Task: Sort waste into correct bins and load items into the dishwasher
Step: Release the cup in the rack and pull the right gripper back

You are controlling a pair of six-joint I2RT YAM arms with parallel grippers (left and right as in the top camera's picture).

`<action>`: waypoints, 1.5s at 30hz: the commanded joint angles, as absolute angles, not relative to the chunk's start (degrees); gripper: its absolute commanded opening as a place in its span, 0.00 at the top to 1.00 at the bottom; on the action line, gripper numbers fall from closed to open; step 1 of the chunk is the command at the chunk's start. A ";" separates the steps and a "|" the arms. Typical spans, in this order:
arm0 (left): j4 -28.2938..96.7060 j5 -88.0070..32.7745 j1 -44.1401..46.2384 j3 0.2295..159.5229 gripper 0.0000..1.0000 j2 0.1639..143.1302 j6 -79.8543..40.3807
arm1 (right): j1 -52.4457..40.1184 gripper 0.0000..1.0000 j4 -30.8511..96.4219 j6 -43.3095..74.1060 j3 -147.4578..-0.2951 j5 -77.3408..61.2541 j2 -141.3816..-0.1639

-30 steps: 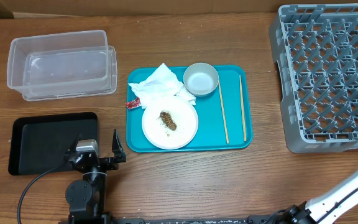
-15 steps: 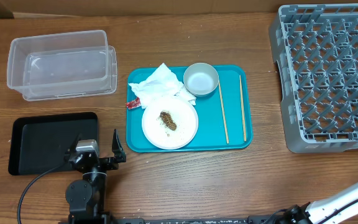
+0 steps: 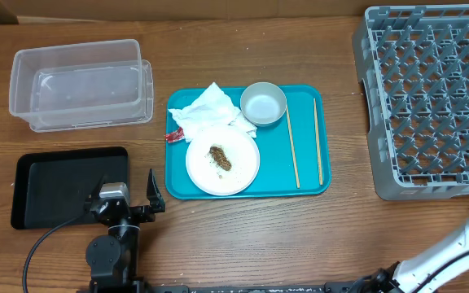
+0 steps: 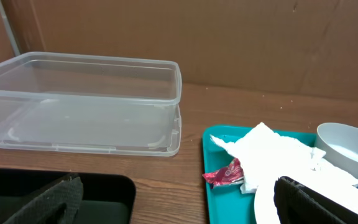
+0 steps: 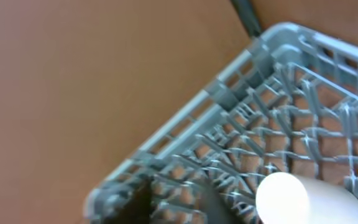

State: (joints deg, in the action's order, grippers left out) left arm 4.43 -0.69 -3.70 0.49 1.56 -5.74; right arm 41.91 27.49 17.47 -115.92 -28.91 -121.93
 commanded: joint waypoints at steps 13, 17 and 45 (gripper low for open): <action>4.47 -0.69 -3.20 0.27 0.00 1.54 -4.86 | 31.44 0.96 27.38 8.03 -115.83 12.05 -134.19; 4.47 -0.69 -3.20 0.27 0.00 1.54 -4.86 | 32.12 0.96 27.53 6.94 -115.98 15.94 -134.19; 4.47 -0.69 -3.20 0.27 0.00 1.54 -4.86 | 32.32 0.76 39.66 12.23 -122.93 -9.47 -122.74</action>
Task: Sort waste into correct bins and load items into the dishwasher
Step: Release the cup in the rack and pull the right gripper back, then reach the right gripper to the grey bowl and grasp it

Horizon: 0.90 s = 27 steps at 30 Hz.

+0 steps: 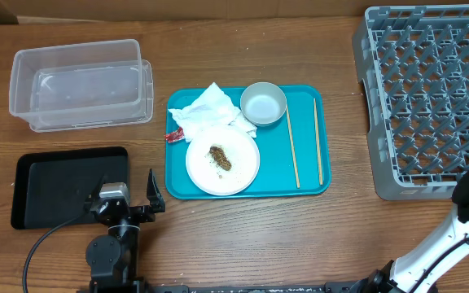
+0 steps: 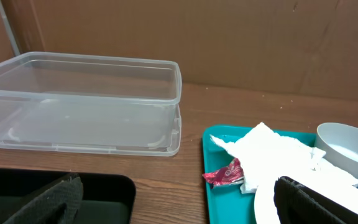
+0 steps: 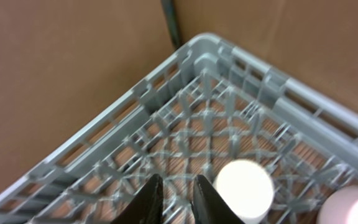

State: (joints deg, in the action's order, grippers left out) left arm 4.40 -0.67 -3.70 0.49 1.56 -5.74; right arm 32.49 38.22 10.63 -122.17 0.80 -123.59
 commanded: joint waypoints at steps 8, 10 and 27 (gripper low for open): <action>4.47 -0.69 -3.20 0.27 0.00 1.54 -4.89 | 29.80 0.00 37.56 11.79 -122.93 -76.47 -122.48; 4.47 -0.69 -3.20 0.30 0.00 1.54 -4.86 | 27.07 0.18 39.44 11.94 -122.93 -77.23 -122.13; 4.47 -0.69 -3.20 0.27 0.00 1.54 -4.89 | -17.47 0.21 67.85 15.90 -122.91 0.80 -122.87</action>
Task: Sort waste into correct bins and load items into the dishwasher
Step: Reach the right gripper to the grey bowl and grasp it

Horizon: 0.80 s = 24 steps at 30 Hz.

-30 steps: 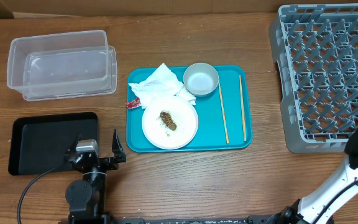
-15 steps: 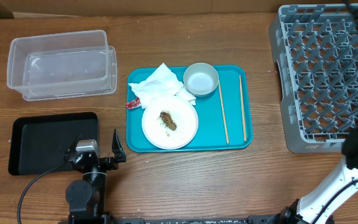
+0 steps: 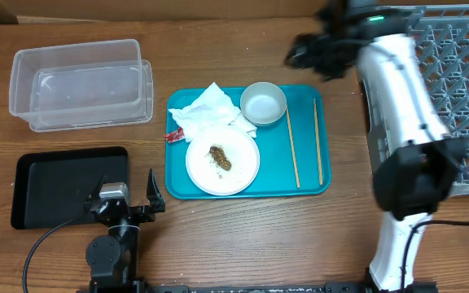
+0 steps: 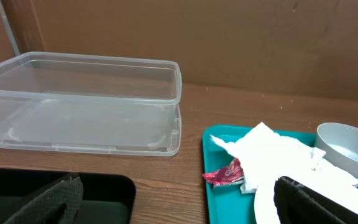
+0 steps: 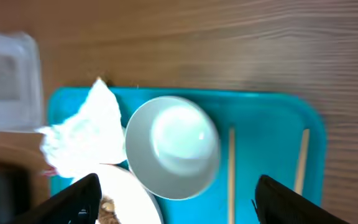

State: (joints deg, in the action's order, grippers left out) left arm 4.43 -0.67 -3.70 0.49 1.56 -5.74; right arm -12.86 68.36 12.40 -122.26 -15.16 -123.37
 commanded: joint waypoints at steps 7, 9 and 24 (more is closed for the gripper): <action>4.47 -0.69 -3.20 0.27 0.00 1.54 -4.89 | -27.03 0.50 61.67 30.17 -119.00 10.92 -125.71; 4.47 -0.69 -3.20 0.27 0.00 1.54 -4.89 | -28.23 0.51 59.53 33.52 -118.37 10.61 -127.37; 4.47 -0.67 -3.20 0.27 0.00 1.54 -4.89 | -31.77 0.41 54.00 44.18 -118.34 9.85 -135.96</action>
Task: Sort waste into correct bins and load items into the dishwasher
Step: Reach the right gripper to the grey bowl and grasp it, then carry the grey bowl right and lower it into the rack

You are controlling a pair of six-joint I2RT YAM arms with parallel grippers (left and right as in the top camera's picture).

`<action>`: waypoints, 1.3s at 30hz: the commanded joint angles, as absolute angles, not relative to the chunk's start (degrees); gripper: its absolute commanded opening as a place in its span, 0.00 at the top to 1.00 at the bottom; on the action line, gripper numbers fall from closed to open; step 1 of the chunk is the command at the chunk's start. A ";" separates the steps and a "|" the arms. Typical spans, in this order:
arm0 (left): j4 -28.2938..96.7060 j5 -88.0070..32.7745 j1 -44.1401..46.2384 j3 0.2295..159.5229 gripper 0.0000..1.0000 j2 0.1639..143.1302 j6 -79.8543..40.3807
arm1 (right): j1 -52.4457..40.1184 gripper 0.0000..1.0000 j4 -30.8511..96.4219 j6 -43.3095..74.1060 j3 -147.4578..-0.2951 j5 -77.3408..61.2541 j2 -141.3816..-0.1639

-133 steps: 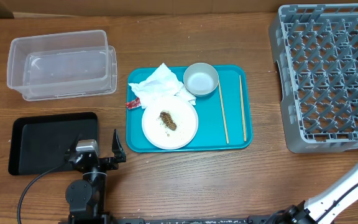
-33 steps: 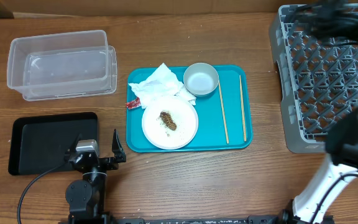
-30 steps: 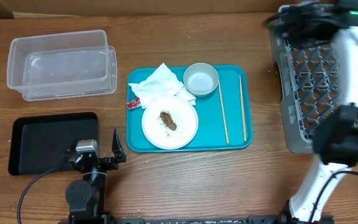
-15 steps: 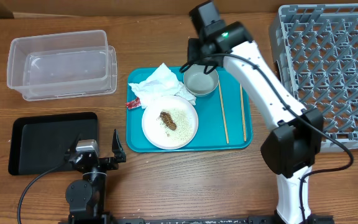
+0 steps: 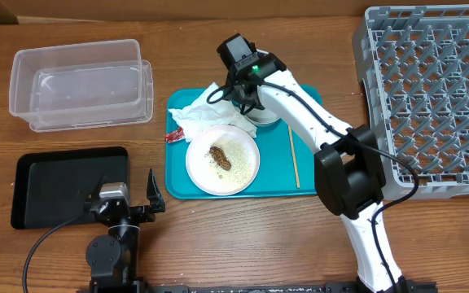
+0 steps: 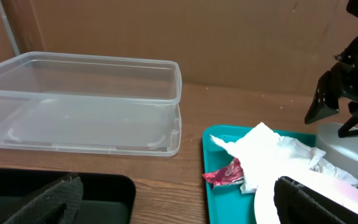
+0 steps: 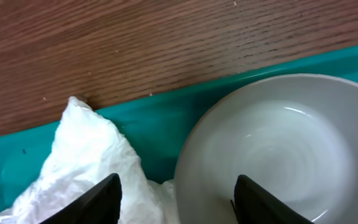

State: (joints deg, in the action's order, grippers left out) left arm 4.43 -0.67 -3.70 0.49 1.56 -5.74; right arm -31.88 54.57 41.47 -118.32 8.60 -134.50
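A teal tray holds a white plate with brown food scraps, a crumpled napkin, a red wrapper, a white bowl and a chopstick. My right gripper is open and low over the bowl's left rim, one finger over the napkin, the other over the bowl. In the overhead view the right gripper covers most of the bowl. My left gripper rests open at the table's front, beside the black bin.
A clear plastic bin stands at the back left. The grey dish rack fills the right side, a white cup at its right edge. My right arm crosses the tray's right part and hides what lies there.
My right gripper was high above the tray's far right corner, looking down on the bowl. Now it is low at the bowl's left rim, still open. The left arm has not moved.
My right gripper was first over the dish rack, with a white cup standing in it. It was still over the rack's corner a moment later. Then it was above the tray, and now it is down at the bowl. The left gripper stayed open by the black bin.
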 commanded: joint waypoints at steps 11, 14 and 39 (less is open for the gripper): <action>4.47 -0.69 -3.20 0.27 0.00 1.54 -4.89 | -31.79 0.51 54.98 43.66 -118.32 13.08 -138.52; 4.47 -0.69 -3.20 0.27 0.00 1.54 -4.89 | -31.81 0.66 54.98 43.70 -118.34 12.99 -138.52; 4.47 -0.69 -3.20 0.27 0.00 1.54 -4.89 | -4.84 0.96 92.99 22.44 -177.36 -5.91 -134.37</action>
State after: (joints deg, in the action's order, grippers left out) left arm 4.43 -0.67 -3.70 0.49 1.56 -5.74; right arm -12.80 90.02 29.78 -170.69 -0.62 -137.80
